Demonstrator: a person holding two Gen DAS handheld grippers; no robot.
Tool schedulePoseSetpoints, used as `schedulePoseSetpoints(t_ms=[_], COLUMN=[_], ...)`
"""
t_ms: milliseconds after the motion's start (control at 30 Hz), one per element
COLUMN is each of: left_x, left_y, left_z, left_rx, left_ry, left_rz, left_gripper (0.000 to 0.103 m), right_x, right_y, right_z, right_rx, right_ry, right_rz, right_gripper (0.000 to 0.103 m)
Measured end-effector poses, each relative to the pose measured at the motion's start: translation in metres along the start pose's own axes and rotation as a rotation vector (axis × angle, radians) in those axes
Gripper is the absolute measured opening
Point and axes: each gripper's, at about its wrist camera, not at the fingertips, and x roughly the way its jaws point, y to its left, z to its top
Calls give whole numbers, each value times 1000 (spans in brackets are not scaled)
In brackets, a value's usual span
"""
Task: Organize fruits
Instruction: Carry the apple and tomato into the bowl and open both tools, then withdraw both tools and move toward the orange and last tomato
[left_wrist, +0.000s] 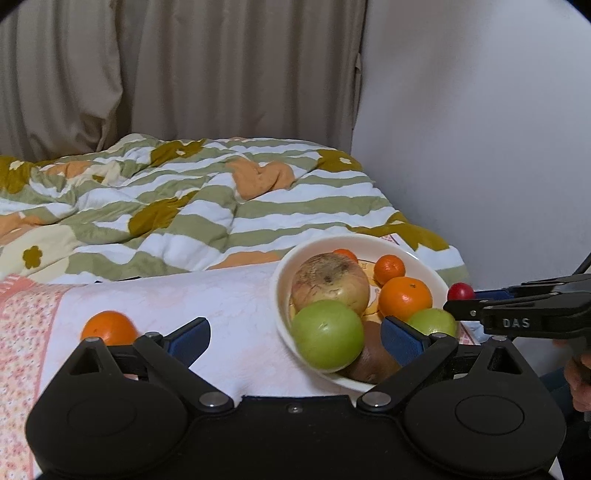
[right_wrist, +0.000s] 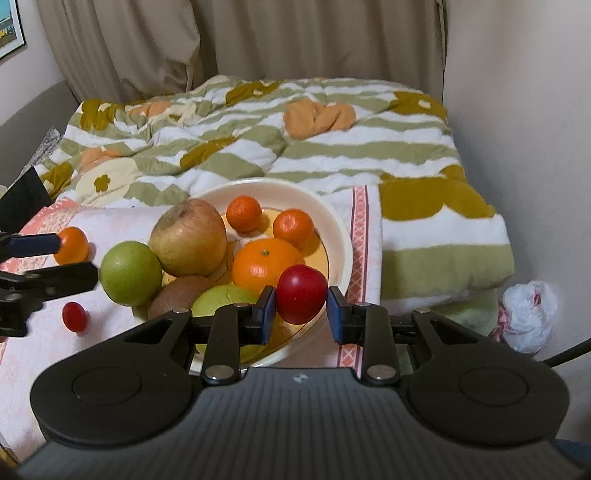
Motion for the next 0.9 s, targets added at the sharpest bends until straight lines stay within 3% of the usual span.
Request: schedulePoseSetpoints(t_ms=[267, 367, 433, 900], left_x=[-11, -15, -20, -80], left_y=[3, 4, 4, -7], left_z=[-6, -8, -10, -22], left_rx=[-6, -15, -23, -41], left_ry=[1, 1, 2, -77], left_rz=[28, 30, 25, 54], left_gripper=[100, 100, 100, 101], right_x=[3, -1, -9, -73], right_y=[-1, -1, -3, 10], right_z=[0, -1, -3, -12], right_rx=[6, 4, 10, 11], right_ry=[-5, -9, -24, -86], right_rz=[-4, -66, -87, -58], right_gripper=[50, 75, 102, 103])
